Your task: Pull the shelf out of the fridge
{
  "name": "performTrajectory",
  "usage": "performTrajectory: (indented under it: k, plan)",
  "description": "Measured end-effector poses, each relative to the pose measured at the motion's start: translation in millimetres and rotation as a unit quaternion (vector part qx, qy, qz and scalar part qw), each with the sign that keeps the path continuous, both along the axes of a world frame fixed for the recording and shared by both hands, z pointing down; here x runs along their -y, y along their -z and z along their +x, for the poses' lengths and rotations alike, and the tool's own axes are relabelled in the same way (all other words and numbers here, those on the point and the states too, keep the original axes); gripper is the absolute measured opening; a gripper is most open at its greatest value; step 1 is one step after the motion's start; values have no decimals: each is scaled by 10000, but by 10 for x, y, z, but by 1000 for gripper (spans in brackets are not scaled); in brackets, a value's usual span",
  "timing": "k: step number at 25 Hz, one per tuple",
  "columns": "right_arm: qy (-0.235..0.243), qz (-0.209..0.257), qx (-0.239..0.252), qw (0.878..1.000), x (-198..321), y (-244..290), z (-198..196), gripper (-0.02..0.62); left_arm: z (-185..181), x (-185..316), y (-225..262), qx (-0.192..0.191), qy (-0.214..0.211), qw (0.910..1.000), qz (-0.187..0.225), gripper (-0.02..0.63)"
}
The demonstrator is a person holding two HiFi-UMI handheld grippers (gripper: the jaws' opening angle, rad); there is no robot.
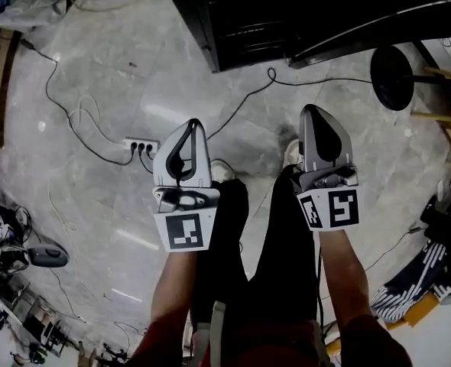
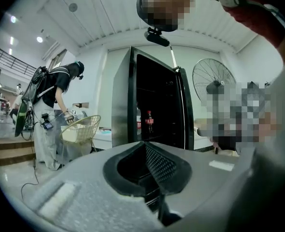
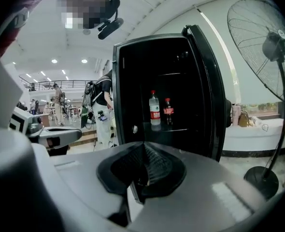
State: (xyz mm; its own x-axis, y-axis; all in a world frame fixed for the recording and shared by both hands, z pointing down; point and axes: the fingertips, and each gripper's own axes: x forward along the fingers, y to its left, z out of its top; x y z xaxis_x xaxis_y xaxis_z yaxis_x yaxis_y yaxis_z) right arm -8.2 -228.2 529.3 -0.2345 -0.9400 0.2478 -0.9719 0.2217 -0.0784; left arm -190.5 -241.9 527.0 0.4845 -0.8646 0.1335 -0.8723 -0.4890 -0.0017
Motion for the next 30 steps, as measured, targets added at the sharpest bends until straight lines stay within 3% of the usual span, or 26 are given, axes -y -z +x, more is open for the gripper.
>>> performTrajectory:
  k: [10,18,27,30]
  plan:
    - [247,-127,56,9996,230,-1153,446,-3,385,-40,-1026,116,435,9988,-190,-2]
    - [467,-93,45,9989,524,-1781,506,-3,463,161,-1620,200,781,9966,-165,-2]
    - [414,-243,236,9986,801,-2331,626,-3,506,400,-2002,201,1046,9943,-62,-2]
    - [564,-226,38,9981,885,-2441,572,-3,511,446,-2095,224,1067,9940,-112,-2]
